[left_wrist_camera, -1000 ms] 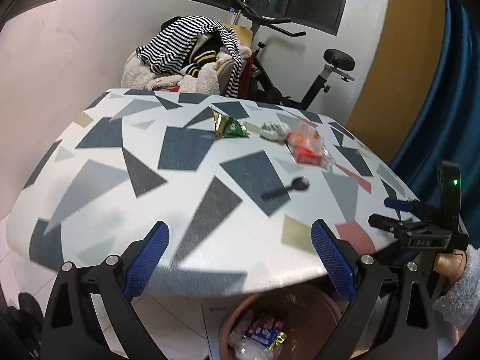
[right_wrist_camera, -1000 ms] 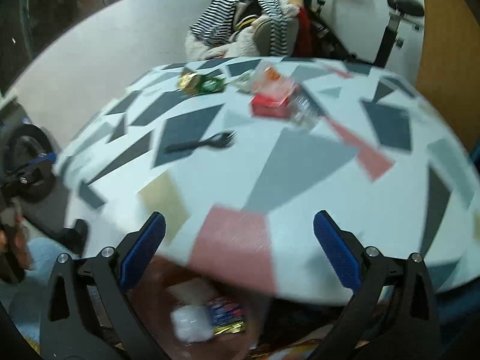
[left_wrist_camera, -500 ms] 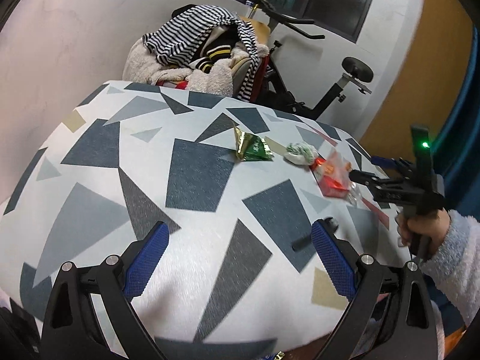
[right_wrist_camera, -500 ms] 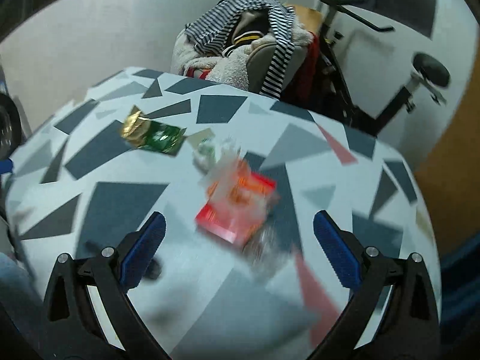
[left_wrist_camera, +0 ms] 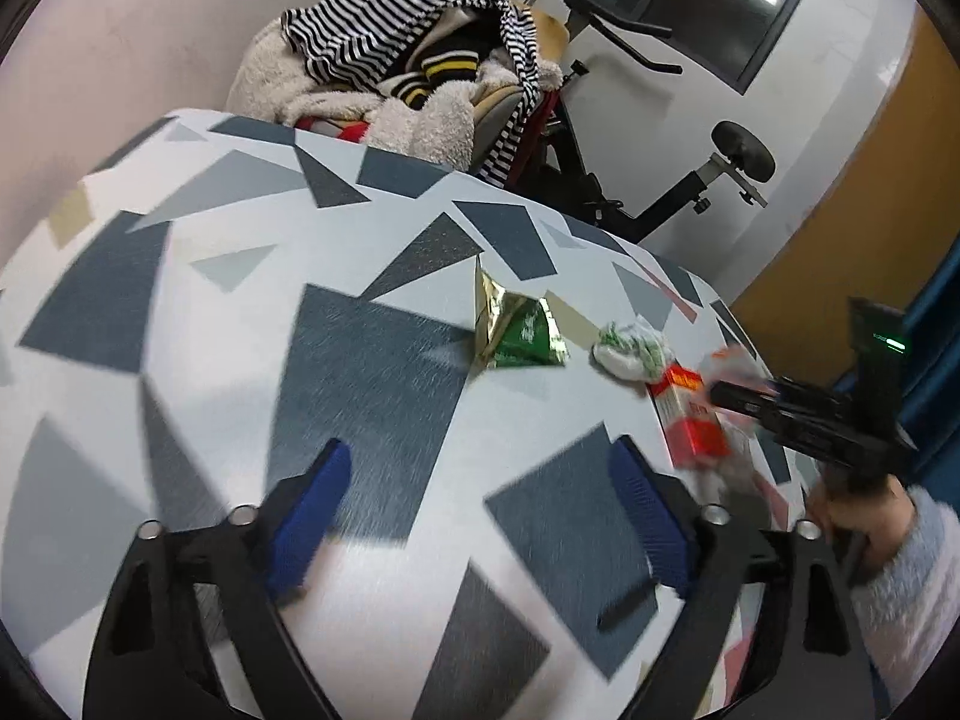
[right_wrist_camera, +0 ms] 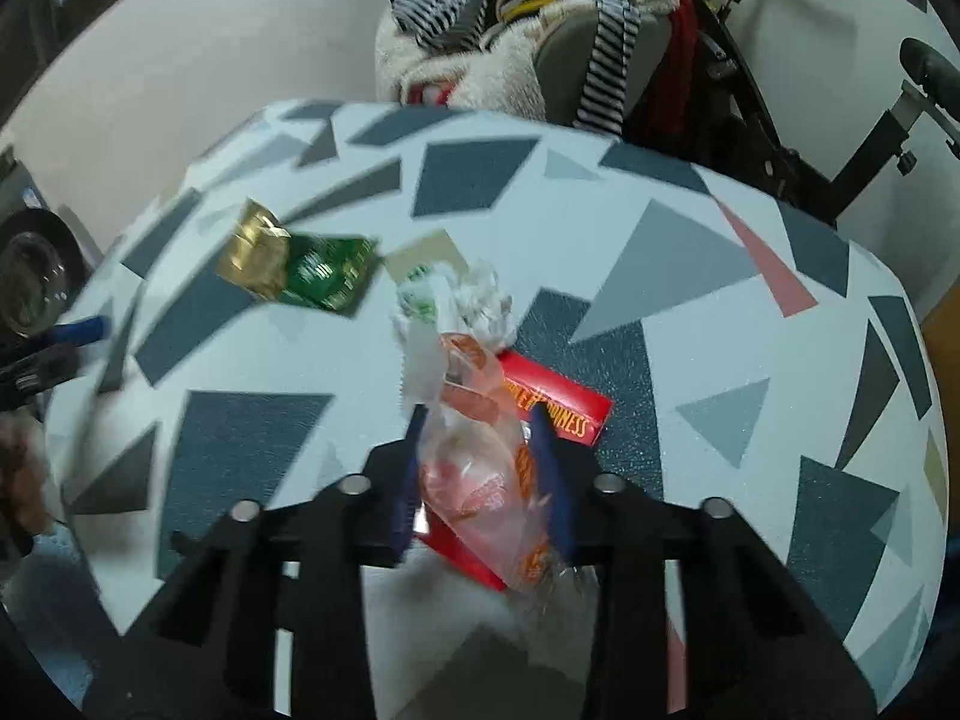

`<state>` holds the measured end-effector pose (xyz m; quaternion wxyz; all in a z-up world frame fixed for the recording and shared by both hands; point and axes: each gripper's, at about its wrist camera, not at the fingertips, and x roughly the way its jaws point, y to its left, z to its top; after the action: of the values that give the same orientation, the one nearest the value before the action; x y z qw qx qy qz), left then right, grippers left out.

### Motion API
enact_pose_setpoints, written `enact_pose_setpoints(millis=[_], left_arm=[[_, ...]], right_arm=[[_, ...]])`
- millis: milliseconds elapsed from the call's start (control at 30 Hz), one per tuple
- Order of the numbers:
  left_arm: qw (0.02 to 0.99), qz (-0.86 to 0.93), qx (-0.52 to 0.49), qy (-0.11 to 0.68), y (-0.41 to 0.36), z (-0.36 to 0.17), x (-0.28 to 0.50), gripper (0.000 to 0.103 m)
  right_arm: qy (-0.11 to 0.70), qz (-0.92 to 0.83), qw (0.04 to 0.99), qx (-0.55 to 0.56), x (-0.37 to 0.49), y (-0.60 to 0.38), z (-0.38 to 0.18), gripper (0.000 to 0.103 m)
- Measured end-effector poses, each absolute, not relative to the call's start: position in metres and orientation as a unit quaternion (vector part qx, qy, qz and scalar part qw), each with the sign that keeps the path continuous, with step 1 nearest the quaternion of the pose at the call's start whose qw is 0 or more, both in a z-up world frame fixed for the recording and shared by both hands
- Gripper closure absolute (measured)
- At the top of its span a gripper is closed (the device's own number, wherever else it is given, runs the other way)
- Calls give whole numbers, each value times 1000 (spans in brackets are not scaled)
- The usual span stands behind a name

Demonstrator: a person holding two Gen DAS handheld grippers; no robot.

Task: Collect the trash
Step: 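Grasp the orange-printed clear bag with the right tool while the left tool grasps the gold-green wrapper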

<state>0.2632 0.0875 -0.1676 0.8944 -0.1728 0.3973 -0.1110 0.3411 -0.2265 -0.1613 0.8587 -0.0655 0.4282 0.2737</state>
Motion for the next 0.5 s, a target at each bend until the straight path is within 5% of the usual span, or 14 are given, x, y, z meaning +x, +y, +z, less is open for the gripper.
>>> enact_pose_setpoints(millis=[400,433,467,500], left_arm=[[894,-70,-175,406,62,-178,355,29],[891,-72,-185,409,63,-179,360,38],[886,-73,-196,414,65,-180,365,79],[880,-68,-204,423,67,-181,367,92]], right_arm=[[373,259,890,-38,305,-265,-124,74],[372,256,892,-32,301,-270,-122,74],[372,255,892,-30,299,-273,-122,74],[373,253,892,-25,294,-278,-121,75]])
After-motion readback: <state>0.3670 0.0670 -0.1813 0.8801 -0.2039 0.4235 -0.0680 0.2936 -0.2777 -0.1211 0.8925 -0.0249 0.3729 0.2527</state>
